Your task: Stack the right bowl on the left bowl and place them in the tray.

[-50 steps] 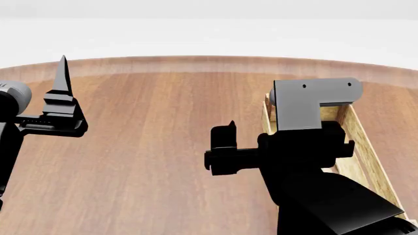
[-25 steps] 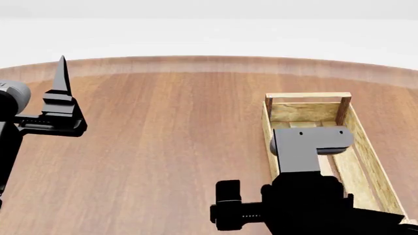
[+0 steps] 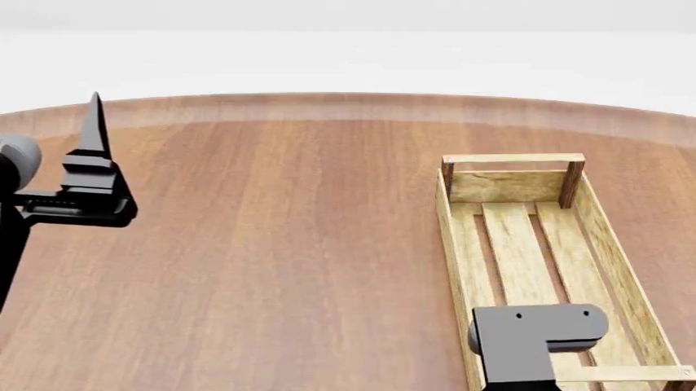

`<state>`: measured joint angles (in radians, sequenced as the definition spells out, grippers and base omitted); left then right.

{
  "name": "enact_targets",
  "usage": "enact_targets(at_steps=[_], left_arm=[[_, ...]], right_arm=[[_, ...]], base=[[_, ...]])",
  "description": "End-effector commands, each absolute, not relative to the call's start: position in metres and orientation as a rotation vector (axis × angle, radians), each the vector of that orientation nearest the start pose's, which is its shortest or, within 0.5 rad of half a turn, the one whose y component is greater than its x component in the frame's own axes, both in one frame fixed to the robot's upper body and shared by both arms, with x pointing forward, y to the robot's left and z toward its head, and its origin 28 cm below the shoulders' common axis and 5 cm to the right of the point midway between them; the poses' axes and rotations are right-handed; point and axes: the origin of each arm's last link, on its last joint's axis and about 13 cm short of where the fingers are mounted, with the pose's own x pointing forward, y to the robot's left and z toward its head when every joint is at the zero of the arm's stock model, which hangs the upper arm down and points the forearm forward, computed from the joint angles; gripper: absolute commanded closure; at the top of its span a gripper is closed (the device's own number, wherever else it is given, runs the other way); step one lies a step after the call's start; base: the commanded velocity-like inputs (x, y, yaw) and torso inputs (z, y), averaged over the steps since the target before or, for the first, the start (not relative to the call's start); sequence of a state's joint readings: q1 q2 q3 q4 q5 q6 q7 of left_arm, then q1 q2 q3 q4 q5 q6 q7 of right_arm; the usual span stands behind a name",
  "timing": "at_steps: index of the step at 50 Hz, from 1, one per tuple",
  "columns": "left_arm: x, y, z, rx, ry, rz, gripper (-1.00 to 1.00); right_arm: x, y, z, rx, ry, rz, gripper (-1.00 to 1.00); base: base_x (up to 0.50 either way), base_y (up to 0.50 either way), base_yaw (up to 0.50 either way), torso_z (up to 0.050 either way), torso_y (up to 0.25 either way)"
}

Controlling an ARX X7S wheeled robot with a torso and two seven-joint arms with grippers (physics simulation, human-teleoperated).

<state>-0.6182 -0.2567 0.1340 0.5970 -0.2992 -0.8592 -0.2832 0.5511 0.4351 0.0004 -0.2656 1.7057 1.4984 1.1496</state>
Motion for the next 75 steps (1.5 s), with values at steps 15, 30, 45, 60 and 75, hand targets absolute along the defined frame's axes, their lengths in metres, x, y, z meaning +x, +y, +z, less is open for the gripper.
enact_targets(at_steps=[15,30,45,60,75], left_arm=[[0.262,0.216,0.220,0.089,-0.314,0.023,-1.00],[0.263,0.215,0.217,0.089,-0.309,0.018,-1.00],[0.263,0.215,0.216,0.086,-0.307,0.019,-1.00],[0.263,0.215,0.215,0.086,-0.306,0.019,-1.00],[0.262,0.214,0.216,0.088,-0.308,0.013,-1.00]], right_arm=[[0.193,-0.125,0.138,0.005,0.895,0.142,-1.00],[0.194,-0.123,0.136,0.011,0.894,0.175,-1.00],[0.198,-0.119,0.116,0.044,0.939,0.206,-1.00],[0.204,-0.115,0.090,0.068,0.978,0.224,-1.00],[0.208,-0.113,0.074,0.092,1.002,0.244,-1.00]], base=[[0.00,0.00,0.00,0.000,0.000],[0.00,0.00,0.00,0.000,0.000],[0.00,0.00,0.00,0.000,0.000],[0.00,0.00,0.00,0.000,0.000],[0.00,0.00,0.00,0.000,0.000]])
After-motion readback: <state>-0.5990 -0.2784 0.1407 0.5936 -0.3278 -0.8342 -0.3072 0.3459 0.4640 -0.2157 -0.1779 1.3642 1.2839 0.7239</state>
